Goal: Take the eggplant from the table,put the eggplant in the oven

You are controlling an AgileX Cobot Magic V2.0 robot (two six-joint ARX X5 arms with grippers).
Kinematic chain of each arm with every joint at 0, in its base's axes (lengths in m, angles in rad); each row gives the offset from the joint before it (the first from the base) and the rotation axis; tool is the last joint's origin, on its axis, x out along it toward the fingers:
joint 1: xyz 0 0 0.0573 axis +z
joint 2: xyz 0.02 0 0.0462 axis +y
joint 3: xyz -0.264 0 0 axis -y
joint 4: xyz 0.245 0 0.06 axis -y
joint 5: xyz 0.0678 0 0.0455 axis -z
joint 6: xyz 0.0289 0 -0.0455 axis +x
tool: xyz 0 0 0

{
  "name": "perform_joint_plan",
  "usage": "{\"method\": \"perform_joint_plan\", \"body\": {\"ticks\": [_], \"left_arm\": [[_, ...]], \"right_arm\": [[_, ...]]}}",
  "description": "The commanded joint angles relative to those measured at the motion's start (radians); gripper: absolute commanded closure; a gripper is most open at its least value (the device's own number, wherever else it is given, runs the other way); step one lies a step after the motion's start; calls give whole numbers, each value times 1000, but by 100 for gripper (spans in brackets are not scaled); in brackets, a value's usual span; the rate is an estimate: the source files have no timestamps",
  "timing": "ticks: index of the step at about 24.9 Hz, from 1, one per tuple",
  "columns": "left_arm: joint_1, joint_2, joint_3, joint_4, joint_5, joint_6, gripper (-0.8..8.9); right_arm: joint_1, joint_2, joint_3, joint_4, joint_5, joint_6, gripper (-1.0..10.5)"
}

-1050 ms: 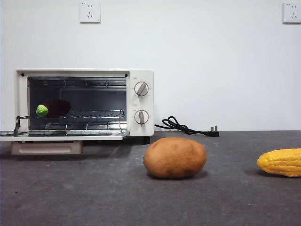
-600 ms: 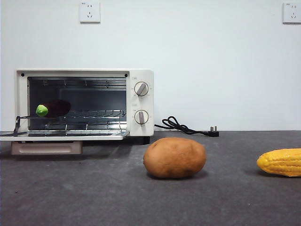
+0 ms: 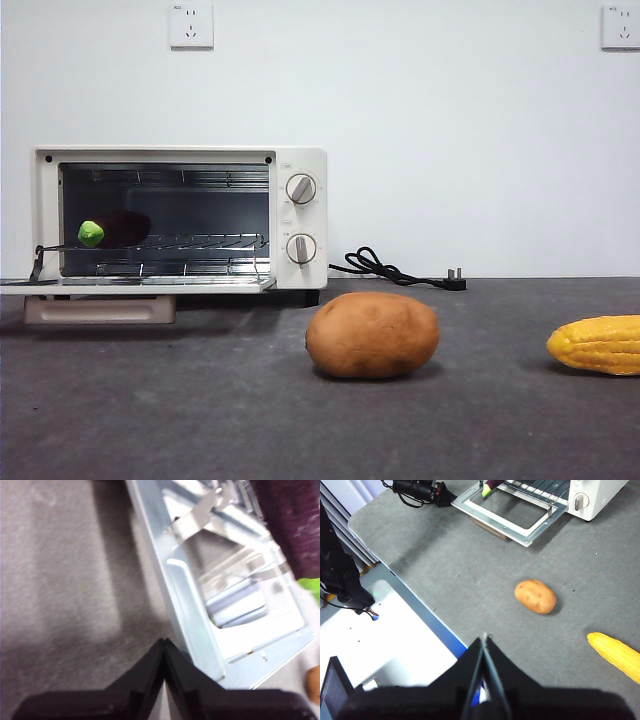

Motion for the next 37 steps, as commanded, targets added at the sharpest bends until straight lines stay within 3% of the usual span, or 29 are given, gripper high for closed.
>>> {"method": "perform_joint_plan", "body": {"ticks": [1,11,25,37], "left_arm": [[-11,21,-11,18,99,-43,820],[-11,18,22,45,228,-111,820],[-23,-32,146,45,245,-136,820],[-103,-32,258,108,27,-145,819]], "right_arm": [[1,0,-9,-23,5,10,958],[1,0,-9,-23,4,7,958],[1,0,-10,-23,4,7,958],[1,0,-10,-23,3,11,958]]}}
